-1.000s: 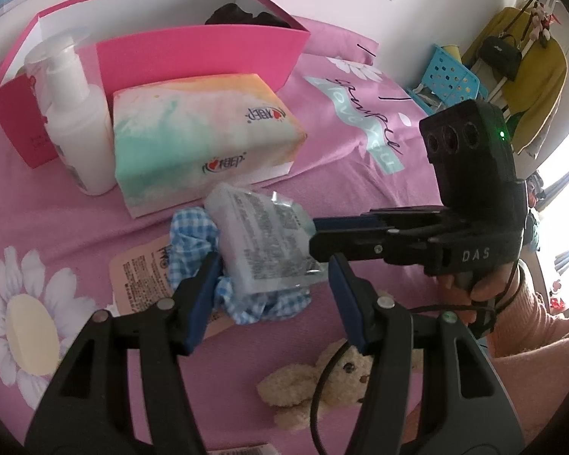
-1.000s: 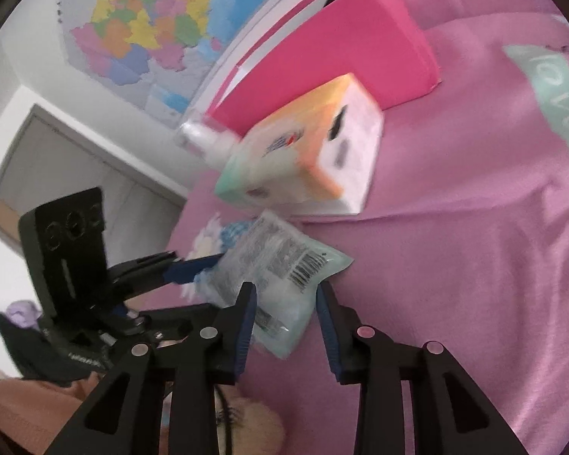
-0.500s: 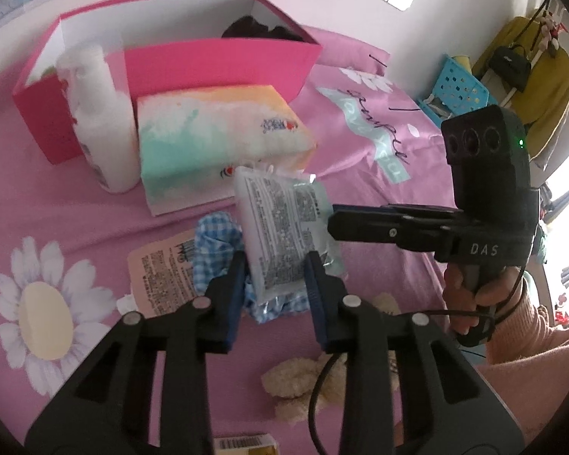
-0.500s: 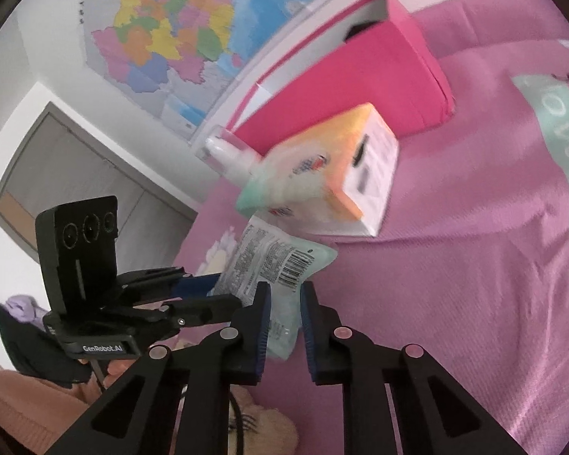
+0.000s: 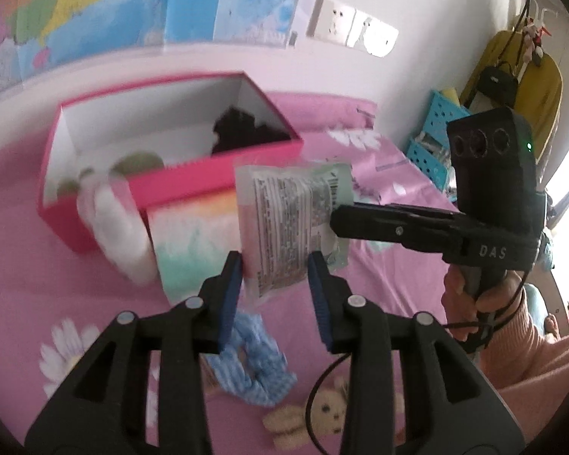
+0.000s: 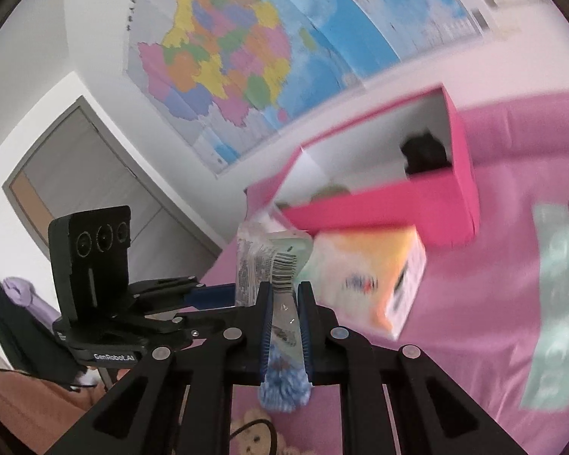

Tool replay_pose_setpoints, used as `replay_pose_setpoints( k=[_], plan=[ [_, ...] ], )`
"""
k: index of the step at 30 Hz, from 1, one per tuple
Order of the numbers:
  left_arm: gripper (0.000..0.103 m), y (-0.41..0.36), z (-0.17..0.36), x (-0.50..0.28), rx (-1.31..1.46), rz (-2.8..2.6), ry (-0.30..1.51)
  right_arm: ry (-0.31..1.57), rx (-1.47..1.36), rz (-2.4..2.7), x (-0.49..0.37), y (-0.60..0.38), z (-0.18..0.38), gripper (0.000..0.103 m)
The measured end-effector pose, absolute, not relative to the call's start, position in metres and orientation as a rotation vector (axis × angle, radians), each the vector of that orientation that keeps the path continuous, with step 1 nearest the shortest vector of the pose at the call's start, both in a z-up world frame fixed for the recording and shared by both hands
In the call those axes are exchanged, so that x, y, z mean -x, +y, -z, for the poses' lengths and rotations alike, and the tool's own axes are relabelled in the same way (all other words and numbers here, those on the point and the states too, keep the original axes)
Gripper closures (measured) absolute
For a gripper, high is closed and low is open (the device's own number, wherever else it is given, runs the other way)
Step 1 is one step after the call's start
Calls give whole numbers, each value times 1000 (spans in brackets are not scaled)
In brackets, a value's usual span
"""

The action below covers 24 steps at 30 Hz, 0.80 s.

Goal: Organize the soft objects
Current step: 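Lift the clear packet, carry it into the pink box, release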

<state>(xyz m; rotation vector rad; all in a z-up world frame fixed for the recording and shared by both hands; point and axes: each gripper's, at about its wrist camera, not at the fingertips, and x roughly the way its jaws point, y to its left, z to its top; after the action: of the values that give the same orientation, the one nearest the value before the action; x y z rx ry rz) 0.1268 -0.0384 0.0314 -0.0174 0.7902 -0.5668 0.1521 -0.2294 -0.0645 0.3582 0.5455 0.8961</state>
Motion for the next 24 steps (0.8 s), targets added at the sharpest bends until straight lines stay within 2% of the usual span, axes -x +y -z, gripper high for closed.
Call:
replay_pose_setpoints(
  k=[10,19,24],
  plan=[
    [65,-35,-62,-201,46,498,782,495,-368,-870,-213,-232,22,90],
    [60,-32,-51,-256,47,357,850,559,-392,-794,-269,-227,24,90],
    [59,-35,-43,-253,-5,284,835,588,-356,-696,-280,-220,30,84]
  ],
)
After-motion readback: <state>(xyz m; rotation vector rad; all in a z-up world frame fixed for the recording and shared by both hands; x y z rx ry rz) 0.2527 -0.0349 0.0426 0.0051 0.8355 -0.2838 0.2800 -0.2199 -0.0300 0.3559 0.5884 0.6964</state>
